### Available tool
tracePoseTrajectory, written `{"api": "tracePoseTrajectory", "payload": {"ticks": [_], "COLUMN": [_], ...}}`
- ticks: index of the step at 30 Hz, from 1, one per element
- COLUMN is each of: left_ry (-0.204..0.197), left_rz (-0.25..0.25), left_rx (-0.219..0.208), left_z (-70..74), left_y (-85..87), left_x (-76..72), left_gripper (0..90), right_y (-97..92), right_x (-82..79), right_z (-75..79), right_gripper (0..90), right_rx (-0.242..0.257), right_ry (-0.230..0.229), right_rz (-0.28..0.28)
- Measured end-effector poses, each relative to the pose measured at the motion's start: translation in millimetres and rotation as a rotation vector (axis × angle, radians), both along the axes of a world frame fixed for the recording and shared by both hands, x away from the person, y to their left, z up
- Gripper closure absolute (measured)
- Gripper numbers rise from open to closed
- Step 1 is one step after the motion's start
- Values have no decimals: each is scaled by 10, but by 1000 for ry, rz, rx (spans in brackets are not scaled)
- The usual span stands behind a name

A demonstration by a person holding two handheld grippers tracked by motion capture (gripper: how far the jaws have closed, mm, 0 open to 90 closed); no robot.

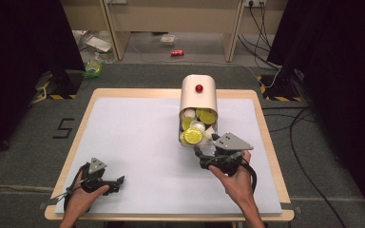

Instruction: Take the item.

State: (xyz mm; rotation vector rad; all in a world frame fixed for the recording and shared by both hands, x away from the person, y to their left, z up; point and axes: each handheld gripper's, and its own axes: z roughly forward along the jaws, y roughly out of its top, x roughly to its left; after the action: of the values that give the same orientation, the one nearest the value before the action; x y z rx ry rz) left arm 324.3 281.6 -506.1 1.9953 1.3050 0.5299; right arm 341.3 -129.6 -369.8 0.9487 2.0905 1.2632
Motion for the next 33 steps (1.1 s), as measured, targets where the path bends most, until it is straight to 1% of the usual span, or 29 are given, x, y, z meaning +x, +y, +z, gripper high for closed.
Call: {"api": "tracePoseTrajectory", "payload": {"ticks": [8,9,13,16,21,25,29,33], "left_ry": [0,0,0,0,0,0,0,0], "left_rz": [0,0,0,0,0,0,0,0], "left_rx": [0,0,0,0,0,-1,0,0], "left_z": [0,0,0,0,0,-1,0,0], "left_y": [0,0,0,0,0,0,0,0], "left_x": [0,0,0,0,1,1,0,0], "left_gripper": [16,16,16,16,16,16,16,16], "right_y": [80,113,170,200,237,291,365,412], "right_x": [60,78,113,148,225,292,338,371], "right_z": [33,52,68,67,61,42,13,-10], "right_gripper": [265,264,260,260,259,252,246,246], "right_rx": [7,8,1,-2,-14,-13,-34,-45], "right_ry": [-5,-10,-13,-15,-11,0,14,16], "right_rz": [-10,-10,-7,-16,-40,-44,-42,-50]}}
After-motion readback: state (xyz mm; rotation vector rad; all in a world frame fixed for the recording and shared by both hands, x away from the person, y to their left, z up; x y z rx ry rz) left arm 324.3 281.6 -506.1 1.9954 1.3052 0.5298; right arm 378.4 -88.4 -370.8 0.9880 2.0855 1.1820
